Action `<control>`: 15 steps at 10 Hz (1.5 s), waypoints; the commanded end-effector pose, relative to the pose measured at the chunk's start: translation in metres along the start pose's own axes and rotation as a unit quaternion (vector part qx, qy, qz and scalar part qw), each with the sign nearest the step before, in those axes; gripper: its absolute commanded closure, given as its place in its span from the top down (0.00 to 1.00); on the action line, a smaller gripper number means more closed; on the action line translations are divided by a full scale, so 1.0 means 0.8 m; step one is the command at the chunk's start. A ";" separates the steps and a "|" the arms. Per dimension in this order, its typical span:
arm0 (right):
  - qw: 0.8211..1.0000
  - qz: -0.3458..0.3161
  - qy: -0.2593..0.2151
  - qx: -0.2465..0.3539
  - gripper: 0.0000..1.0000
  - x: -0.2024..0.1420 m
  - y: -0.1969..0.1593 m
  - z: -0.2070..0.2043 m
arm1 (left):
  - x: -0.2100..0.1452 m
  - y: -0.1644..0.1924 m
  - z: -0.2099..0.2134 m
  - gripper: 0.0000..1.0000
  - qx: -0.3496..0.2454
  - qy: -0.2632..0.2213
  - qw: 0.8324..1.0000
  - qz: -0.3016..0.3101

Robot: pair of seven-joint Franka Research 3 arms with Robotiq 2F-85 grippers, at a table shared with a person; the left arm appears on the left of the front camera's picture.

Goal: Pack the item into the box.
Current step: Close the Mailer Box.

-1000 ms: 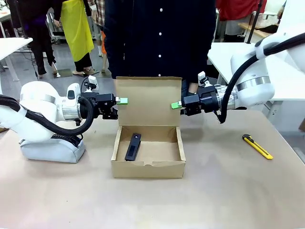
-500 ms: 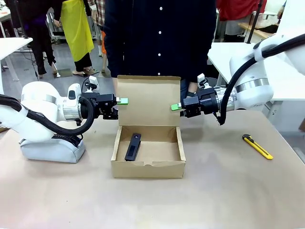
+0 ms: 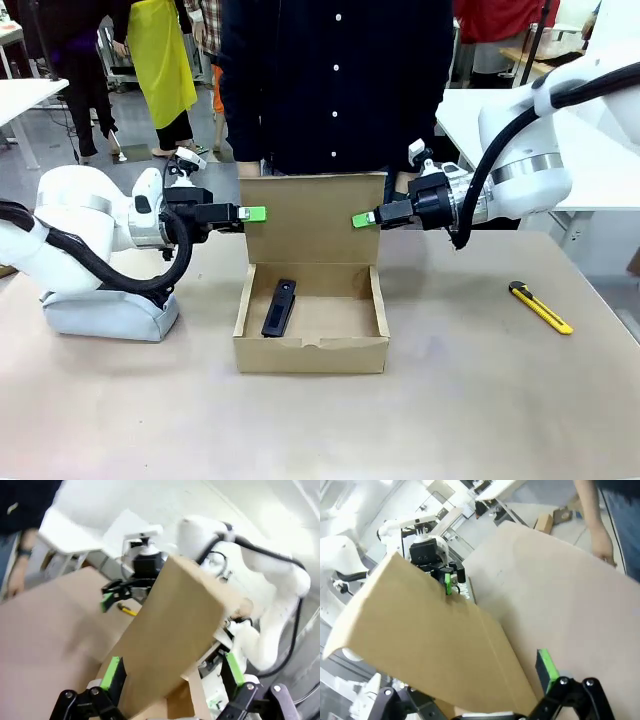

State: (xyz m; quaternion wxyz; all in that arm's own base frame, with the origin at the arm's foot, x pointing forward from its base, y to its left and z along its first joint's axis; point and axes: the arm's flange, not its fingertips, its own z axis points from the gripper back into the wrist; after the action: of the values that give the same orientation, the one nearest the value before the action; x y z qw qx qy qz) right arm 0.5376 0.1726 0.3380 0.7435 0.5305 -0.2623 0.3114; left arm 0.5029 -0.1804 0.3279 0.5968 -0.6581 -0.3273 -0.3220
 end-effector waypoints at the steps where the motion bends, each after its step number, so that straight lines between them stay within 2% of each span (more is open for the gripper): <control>1: 0.995 0.083 -0.048 -0.008 1.00 -0.022 0.028 0.002 | -0.014 -0.013 0.014 1.00 -0.045 0.004 0.996 -0.078; 4: 0.983 0.168 -0.073 -0.032 1.00 -0.039 0.057 0.006 | -0.023 -0.026 0.014 1.00 -0.034 -0.002 0.990 -0.134; 8: 0.965 0.256 -0.060 -0.013 1.00 -0.071 0.082 0.004 | -0.035 -0.042 0.007 1.00 -0.009 0.004 0.980 -0.201; 11: 0.958 0.279 -0.064 -0.013 1.00 -0.092 0.093 0.032 | -0.055 -0.050 0.021 1.00 -0.033 0.036 0.973 -0.223; 13: 0.955 0.284 -0.080 -0.026 1.00 -0.105 0.100 0.060 | -0.067 -0.065 0.044 1.00 -0.029 0.052 0.969 -0.239; 15: 0.956 0.279 -0.077 -0.041 1.00 -0.122 0.106 0.089 | -0.073 -0.082 0.061 1.00 -0.015 0.058 0.965 -0.257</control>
State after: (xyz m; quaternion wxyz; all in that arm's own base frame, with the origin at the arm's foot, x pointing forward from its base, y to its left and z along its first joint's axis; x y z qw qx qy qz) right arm 0.4178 0.1174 0.3418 0.6333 0.4369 -0.4574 0.4460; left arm 0.4298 -0.1383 0.3075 0.5075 -0.5577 -0.4311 -0.4956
